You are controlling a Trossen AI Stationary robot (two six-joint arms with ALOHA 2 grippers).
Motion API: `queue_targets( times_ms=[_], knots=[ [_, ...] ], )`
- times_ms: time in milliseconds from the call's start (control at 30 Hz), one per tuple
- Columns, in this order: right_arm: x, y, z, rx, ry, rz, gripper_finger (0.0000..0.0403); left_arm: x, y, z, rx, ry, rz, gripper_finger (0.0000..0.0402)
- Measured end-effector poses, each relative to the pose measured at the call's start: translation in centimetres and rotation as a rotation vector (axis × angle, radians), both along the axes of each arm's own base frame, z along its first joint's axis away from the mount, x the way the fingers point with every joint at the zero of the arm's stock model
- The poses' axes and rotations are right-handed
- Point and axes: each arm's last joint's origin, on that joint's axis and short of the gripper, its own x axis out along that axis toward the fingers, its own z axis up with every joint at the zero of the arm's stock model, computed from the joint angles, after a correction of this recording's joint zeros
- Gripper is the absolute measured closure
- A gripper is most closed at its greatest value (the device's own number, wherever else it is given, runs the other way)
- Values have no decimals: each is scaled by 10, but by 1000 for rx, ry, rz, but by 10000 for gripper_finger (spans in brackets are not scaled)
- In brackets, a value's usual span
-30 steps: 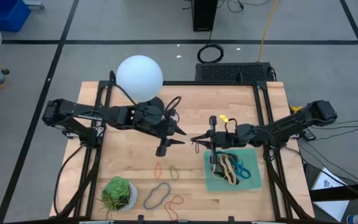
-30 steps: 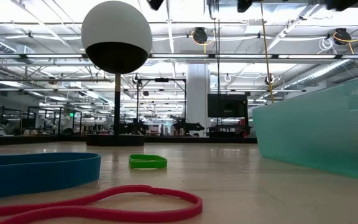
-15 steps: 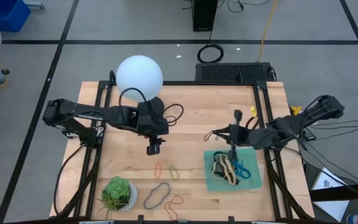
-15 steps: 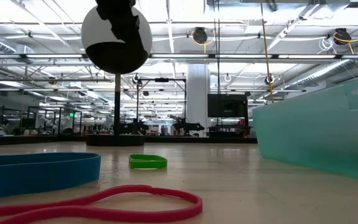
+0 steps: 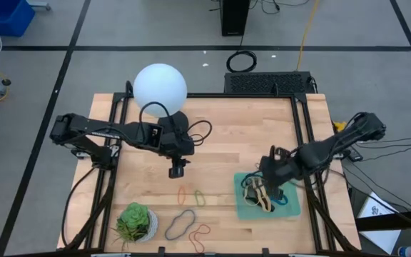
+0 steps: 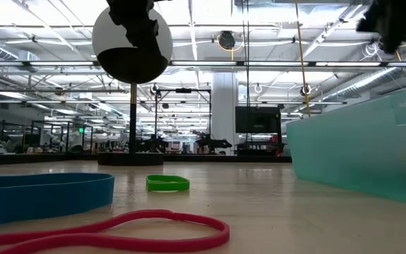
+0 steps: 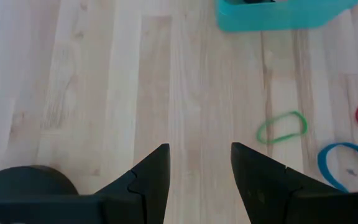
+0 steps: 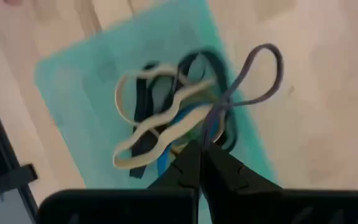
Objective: Pick and place rubber bands into bin
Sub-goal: Put the purple rubber band into the green bin
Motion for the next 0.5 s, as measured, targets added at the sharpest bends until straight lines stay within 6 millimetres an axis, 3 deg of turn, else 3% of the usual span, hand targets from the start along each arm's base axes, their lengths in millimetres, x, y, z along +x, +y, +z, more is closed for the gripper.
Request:
queue_targets(
  times_ms=[133, 333, 500],
  knots=[
    [0, 8, -36, 10, 92, -45, 403, 0, 0, 0, 1, 0, -2, 224],
    [-2, 17, -82, 70, 70, -62, 403, 0, 0, 0, 1, 0, -2, 224],
    [-10, 14, -107, 89, 83, -99, 403, 0, 0, 0, 4, -1, -6, 224]
  ],
)
